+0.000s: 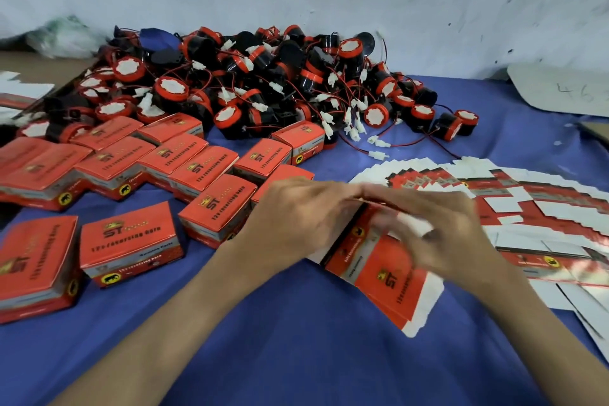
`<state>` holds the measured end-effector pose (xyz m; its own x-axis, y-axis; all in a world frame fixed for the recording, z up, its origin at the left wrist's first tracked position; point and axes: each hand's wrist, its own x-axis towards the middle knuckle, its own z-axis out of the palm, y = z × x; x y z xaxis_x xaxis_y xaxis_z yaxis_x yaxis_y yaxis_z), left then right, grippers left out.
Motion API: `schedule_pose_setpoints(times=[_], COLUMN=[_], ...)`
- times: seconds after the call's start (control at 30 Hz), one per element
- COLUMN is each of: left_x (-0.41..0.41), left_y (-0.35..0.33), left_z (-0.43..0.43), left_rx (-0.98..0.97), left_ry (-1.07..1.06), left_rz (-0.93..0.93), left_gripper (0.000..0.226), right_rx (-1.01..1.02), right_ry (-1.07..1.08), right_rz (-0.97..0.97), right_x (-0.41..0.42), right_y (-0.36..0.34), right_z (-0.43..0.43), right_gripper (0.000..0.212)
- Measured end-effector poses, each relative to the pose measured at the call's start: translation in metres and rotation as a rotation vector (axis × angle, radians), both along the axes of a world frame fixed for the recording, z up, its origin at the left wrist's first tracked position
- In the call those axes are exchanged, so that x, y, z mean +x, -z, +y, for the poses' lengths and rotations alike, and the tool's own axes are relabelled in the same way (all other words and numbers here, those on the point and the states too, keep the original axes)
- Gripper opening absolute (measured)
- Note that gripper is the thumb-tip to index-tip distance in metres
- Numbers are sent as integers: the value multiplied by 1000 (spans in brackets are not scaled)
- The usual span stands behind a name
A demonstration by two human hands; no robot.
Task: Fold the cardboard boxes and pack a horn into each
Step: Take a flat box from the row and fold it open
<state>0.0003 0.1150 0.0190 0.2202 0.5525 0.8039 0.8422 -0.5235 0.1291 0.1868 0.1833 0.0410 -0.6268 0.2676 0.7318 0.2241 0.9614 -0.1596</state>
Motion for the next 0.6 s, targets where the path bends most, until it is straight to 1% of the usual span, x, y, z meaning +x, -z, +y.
schedule_pose_setpoints(times=[0.03,0.07,0.1,0.13,0.17,0.2,0.23,0.27,0.33,0.37,0.43,0.47,0.5,0.53,0.6], left_x=[1,0,-1,-4,-7,-8,-8,-7,-2,-1,-4,-6,-9,-10,-13], left_y=[-7,-15,-22,-28,-31,-31,-27,-24,-19,-18,-17,-17,-15,-15,-11], left_z=[1,1,1,2,2,2,0,-2,-7,-10,-13,-14,-14,-15,-17], left_rx=[-21,-62,-147,-279,-435,-600,-741,-836,-922,-926,-880,-855,-874,-932,-1026], left_ry=[11,26,52,103,169,248,319,380,428,435,412,400,449,518,586], left_rz=[-206,-443,-673,-879,-1040,-1160,-1253,-1330,-1405,-1418,-1417,-1410,-1412,-1435,-1480], left_gripper=[21,27,32,32,28,25,28,32,33,31,27,27,27,28,25], right_rx=[23,-81,-304,-535,-721,-846,-922,-965,-1043,-1062,-1056,-1064,-1102,-1170,-1371], right_ry=[90,180,211,198,177,171,172,167,144,141,165,179,177,158,112], right_rz=[147,318,491,628,697,700,671,646,688,719,720,707,705,714,742], right_x=[1,2,4,6,5,3,-1,-5,-14,-16,-18,-19,-19,-19,-21], right_y=[-1,-2,-4,-4,-3,0,5,10,17,21,24,25,25,26,27], right_z=[2,5,9,12,14,14,12,10,3,0,-5,-6,-7,-8,-10], right_gripper=[22,24,26,25,24,23,19,16,15,18,23,23,20,17,12])
